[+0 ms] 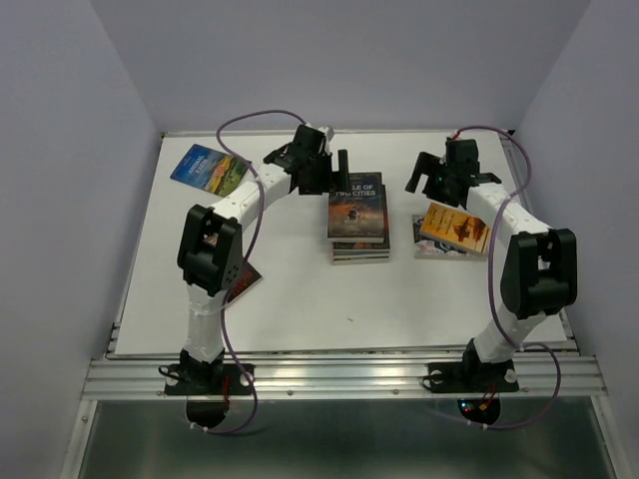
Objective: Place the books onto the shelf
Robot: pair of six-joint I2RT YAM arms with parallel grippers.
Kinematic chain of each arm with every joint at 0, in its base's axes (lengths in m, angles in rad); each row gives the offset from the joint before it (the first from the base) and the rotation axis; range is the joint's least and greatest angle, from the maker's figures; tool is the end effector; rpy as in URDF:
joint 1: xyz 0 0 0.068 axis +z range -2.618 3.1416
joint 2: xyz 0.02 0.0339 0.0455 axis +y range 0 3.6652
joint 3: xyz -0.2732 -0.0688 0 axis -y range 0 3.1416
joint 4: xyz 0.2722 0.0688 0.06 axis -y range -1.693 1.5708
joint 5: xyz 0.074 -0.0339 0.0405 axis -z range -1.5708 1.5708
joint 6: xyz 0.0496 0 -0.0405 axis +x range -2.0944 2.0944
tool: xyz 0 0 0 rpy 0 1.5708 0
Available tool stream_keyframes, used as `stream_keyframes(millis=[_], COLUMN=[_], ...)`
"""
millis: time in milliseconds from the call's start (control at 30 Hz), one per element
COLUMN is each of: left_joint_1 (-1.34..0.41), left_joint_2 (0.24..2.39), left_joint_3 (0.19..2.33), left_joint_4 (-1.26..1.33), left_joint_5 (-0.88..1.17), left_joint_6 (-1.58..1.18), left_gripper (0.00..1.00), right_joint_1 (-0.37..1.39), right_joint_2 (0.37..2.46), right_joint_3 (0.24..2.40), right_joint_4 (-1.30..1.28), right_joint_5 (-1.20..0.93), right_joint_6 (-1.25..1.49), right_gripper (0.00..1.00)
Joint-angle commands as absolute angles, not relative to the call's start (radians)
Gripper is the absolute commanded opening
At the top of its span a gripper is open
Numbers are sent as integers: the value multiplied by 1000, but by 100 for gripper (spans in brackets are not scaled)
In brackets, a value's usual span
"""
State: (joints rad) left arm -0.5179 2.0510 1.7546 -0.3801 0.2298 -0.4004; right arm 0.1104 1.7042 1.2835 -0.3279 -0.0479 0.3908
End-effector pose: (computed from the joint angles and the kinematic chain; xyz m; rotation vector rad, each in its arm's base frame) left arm 0.4457 -0.2670 0.2571 0.2658 2.3207 -0.7370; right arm 0.4170 0.0486 0.2438 0.3026 2.3189 0.3071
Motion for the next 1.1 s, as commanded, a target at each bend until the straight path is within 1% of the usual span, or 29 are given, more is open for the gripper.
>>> stream_keyframes(millis=[0,133,200,333,533,900,1067], left_joint_1=[-506,-502,-502,-502,-502,-520,-546], left_joint_2=[2011,2086,2092,2094,2075,2091,2089], left_joint_3=[1822,1885,1882,1858,1796,1740,1733], left_joint_4=[-387,-403,-391,-367,-342,-279,-275], left_joint_5=[206,247,264,279,221,288,285], left_joint_6=[-383,-394,-400,-437,-463,-497,-503], left_gripper=[99,99,99,99,99,99,99], right_joint_1=[104,104,104,104,104,104,104], right_joint_2=[1718,1736,1740,1743,1744,1740,1740], right_joint_3=[1342,1351,1351,1351,1345,1345,1342], right_joint_4=[-334,-344,-345,-345,-347,-347,-347], right_joint_5=[-44,-38,-35,-35,-29,-31,-32], right_joint_6=[359,353,350,351,350,351,353], right_gripper=[100,100,100,100,100,100,100])
